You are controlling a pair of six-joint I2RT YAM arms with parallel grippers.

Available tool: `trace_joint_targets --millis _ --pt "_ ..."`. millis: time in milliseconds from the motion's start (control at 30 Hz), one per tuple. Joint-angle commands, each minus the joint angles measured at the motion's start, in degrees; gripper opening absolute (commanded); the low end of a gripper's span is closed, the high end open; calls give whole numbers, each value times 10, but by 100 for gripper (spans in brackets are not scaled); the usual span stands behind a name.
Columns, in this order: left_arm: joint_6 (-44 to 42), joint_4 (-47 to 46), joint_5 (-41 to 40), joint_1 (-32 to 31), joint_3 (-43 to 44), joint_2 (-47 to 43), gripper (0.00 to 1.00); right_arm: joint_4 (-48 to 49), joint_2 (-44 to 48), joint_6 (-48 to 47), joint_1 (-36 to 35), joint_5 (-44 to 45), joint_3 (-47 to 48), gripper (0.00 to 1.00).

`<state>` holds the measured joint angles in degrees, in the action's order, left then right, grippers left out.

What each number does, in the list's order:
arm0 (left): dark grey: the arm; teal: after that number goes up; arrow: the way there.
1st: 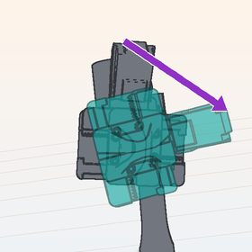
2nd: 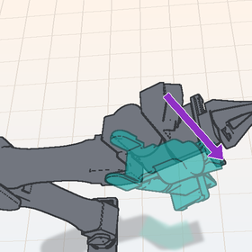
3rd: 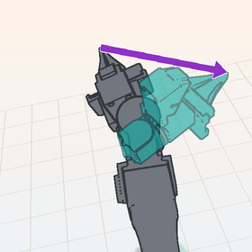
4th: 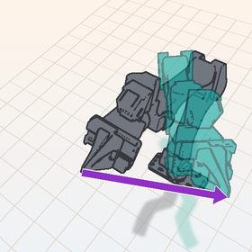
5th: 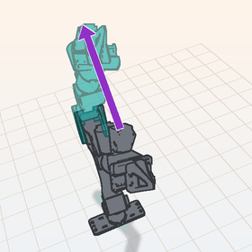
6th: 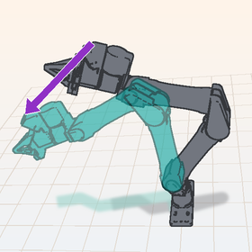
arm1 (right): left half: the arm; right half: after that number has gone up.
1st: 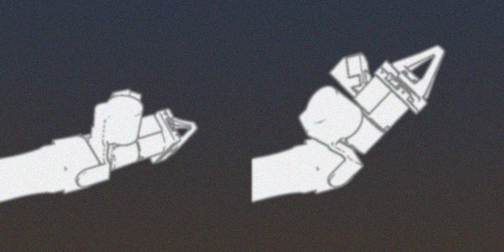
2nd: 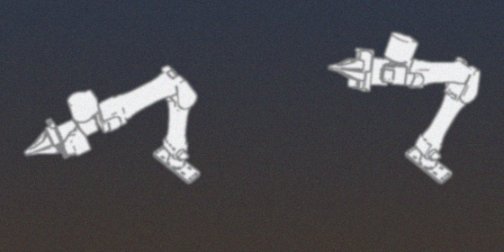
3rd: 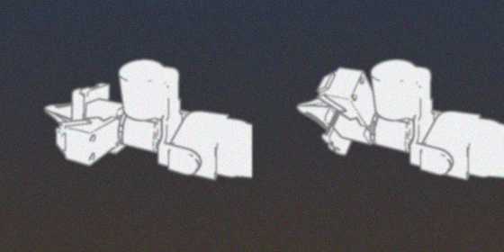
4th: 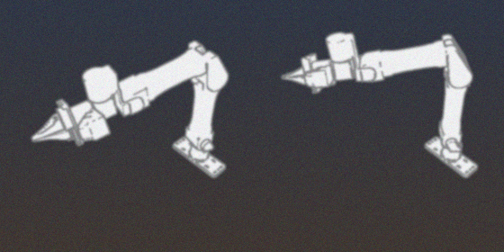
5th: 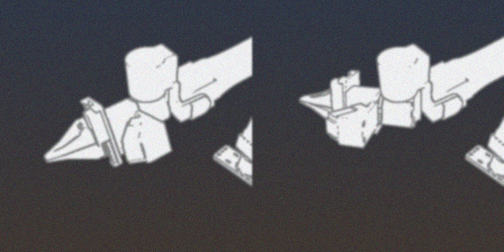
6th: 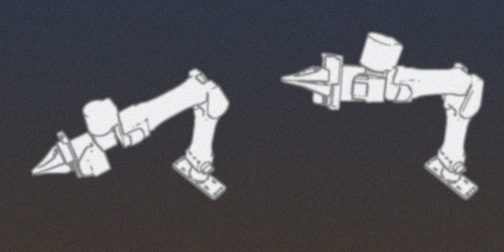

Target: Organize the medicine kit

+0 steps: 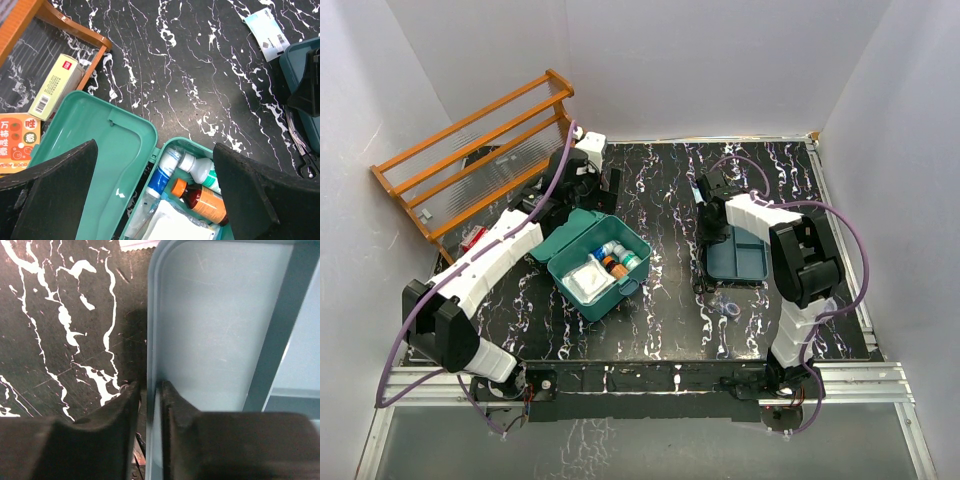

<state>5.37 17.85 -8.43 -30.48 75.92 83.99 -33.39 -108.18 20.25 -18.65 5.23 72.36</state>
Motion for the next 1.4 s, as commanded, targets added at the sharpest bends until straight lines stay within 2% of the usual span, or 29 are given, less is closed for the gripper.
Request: trace_joint_targets --millis 0,100,300,500,700,833,1000,1100,1367 --pt "-14 -6 -17 1 30 -8 99 -8 24 30 -2 51 30 32" --pt "-11 -10 -19 1 35 -9 99 -32 48 47 -2 39 37 39" --pt "52 -20 -14 2 43 -11 99 -74 79 67 -25 18 43 39" --pt "73 -18 -22 1 52 -20 99 -105 120 94 -63 37 17 38" --pt "90 -17 -16 2 46 -31 99 -157 228 166 -78 84 -65 44" --pt "102 -20 -7 1 36 -36 99 -196 285 202 -77 82 -130 48" --pt "110 -22 12 0 25 -42 99 -225 312 242 -77 75 -188 43" --pt "114 -24 24 -2 18 -44 99 -216 318 251 -77 65 -213 35" --pt "119 -20 27 -2 9 -52 99 -164 286 230 -78 36 -244 30"
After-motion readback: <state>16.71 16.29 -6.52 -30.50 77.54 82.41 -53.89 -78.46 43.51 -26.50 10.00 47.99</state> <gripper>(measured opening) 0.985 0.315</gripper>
